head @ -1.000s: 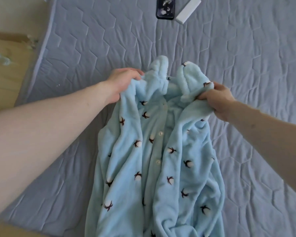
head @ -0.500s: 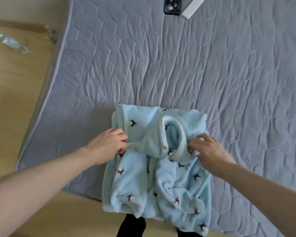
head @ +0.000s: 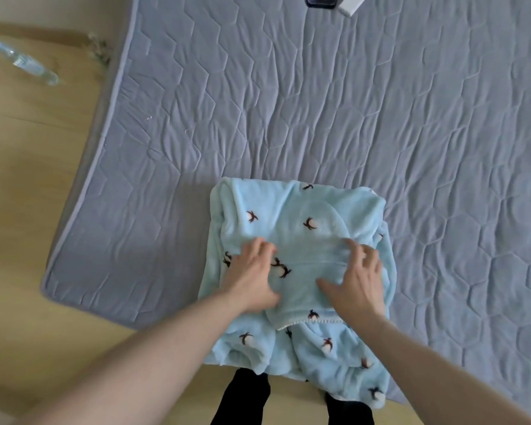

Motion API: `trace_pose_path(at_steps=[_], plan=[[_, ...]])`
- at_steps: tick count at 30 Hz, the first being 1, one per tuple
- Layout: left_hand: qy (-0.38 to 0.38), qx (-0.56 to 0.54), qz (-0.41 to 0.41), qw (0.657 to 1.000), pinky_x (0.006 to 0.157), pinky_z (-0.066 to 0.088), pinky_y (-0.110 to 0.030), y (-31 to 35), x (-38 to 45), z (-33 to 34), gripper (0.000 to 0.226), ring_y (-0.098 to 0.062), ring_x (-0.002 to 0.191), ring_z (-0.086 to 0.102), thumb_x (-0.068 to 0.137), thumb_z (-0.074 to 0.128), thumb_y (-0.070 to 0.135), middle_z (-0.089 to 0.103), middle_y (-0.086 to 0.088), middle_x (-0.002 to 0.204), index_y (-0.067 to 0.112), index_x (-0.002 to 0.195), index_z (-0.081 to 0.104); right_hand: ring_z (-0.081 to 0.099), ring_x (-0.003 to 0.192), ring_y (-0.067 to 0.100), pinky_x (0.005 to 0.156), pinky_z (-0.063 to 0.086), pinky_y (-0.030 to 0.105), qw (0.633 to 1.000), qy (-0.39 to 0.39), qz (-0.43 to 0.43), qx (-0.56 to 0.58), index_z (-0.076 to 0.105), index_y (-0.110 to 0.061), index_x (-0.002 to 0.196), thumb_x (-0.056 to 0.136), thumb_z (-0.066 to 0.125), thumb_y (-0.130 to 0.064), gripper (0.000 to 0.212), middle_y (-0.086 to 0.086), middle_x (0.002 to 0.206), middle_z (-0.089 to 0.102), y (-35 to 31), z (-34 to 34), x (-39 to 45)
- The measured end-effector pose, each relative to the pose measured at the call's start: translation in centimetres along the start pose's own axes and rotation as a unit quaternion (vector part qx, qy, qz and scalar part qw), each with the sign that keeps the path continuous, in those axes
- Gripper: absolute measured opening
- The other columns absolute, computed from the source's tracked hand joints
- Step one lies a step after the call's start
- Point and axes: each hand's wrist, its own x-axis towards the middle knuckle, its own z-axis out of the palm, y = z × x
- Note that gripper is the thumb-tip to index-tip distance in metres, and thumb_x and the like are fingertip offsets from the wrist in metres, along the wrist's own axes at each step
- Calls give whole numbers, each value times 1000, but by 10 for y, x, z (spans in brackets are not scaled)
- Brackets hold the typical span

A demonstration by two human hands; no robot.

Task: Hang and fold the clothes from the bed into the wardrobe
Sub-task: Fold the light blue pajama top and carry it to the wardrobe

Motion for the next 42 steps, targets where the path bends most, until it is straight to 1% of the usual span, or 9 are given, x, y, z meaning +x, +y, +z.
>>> trace_pose_path(at_steps=[3,5,10,13,18,24,29,32,42], plan=[[234,-210,-285,906,99,44,-42,-2,6,2,84,-33,116,46,58,90,38,44,-11,128,8,123,46,46,123,24,91,49,37,983,-21,133,125,15,-37,157,70,89,-48,115,-4,142,28,4,5,-1],[220,-301,-420,827,98,45,-41,-11,15,-3,87,-34,117,50,60,91,39,47,-13,134,9,127,44,51,110,17,74,48,33,976,-45,147,156,13,-37,158,72,90,-46,116,-11,134,31,8,6,5],[106,-513,-416,743,65,49,-27,-39,32,-23,26,-25,78,64,72,71,3,72,-14,103,7,98,69,69,86,20,60,50,24,862,-7,282,421,71,-25,100,82,78,-12,23,-9,80,75,5,0,24],[123,-625,-422,645,64,52,-30,-51,35,-31,18,-30,77,64,66,55,-7,67,-16,86,3,77,65,51,69,19,59,39,30,779,-31,346,522,64,-19,80,77,59,1,21,1,72,62,7,-1,33],[82,-474,-410,775,71,46,-32,-68,35,-38,64,-31,92,59,53,60,21,65,-16,108,2,113,63,58,101,26,89,49,39,915,66,284,280,55,-15,120,81,66,-22,40,5,117,58,9,-9,38],[64,-539,-346,765,97,54,-42,-71,59,-51,104,-21,110,68,52,86,65,68,0,127,18,140,53,42,144,26,114,40,48,939,17,226,260,18,-30,161,63,71,-85,124,-1,160,37,8,-18,53],[45,-540,-375,752,76,57,-34,-66,62,-38,72,-24,91,71,51,86,30,74,-6,105,13,117,68,72,87,23,64,56,31,832,-78,342,429,65,-14,125,77,86,-33,56,2,105,75,21,-16,70],[45,-608,-383,694,80,54,-38,-65,59,-34,51,-32,86,69,44,70,23,75,-12,97,10,93,74,69,80,31,71,61,38,764,-103,387,505,70,-10,114,67,72,-21,49,11,100,73,28,-16,73],[16,-561,-363,744,98,56,-44,-71,51,-18,88,-22,102,73,54,84,69,76,0,112,21,126,69,66,98,11,76,52,29,903,-25,250,348,58,-26,135,88,69,-57,58,-10,117,68,35,2,63]])
